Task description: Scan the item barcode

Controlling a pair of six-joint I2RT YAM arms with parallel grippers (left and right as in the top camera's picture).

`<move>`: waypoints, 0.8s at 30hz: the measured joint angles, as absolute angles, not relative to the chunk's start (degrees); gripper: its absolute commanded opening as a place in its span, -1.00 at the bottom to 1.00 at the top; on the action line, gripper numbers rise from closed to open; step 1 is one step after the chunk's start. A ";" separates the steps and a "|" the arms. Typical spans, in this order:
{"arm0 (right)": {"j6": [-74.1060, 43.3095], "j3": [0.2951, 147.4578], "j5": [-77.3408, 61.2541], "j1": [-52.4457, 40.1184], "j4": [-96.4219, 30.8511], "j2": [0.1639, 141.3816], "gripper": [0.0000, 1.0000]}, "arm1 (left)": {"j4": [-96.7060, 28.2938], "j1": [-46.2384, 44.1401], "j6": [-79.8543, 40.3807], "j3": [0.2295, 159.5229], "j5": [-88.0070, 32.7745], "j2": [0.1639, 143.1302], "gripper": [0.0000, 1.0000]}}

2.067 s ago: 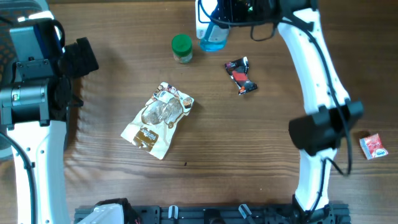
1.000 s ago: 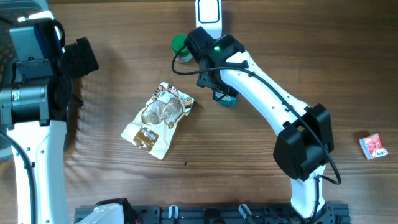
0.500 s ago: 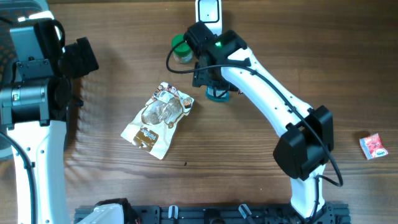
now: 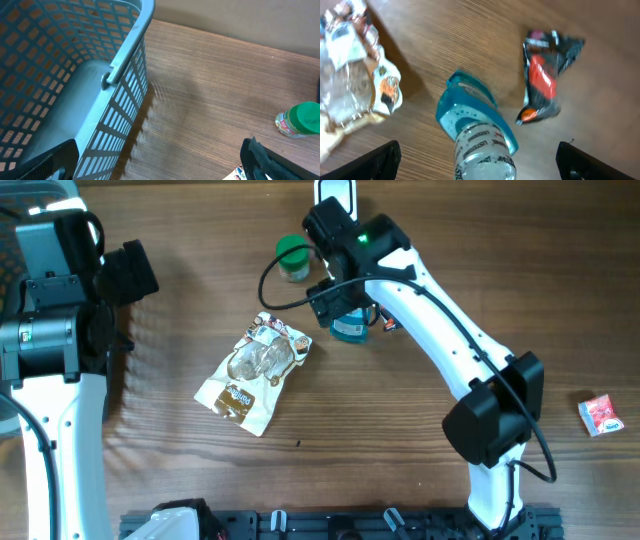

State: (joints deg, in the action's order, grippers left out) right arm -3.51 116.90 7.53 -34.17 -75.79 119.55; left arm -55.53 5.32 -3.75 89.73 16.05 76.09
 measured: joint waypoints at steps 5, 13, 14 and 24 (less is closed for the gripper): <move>10.04 117.01 1.96 -33.89 -75.16 119.55 1.00 | -55.53 5.32 -3.75 89.73 16.03 76.09 1.00; 16.03 117.05 -0.75 -33.26 -75.13 120.90 0.99 | -55.53 5.32 -3.75 89.73 16.05 76.09 1.00; 16.45 117.08 -1.08 -32.99 -75.11 121.89 0.99 | -55.53 5.32 -3.75 89.73 16.03 76.09 1.00; 18.22 117.08 -1.28 -30.41 -74.43 126.45 0.39 | -55.53 5.32 -3.75 89.73 16.03 76.09 1.00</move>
State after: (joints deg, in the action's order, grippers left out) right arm 18.22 117.08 -1.28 -30.41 -74.43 126.45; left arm -55.53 5.32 -3.75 89.73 16.03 76.09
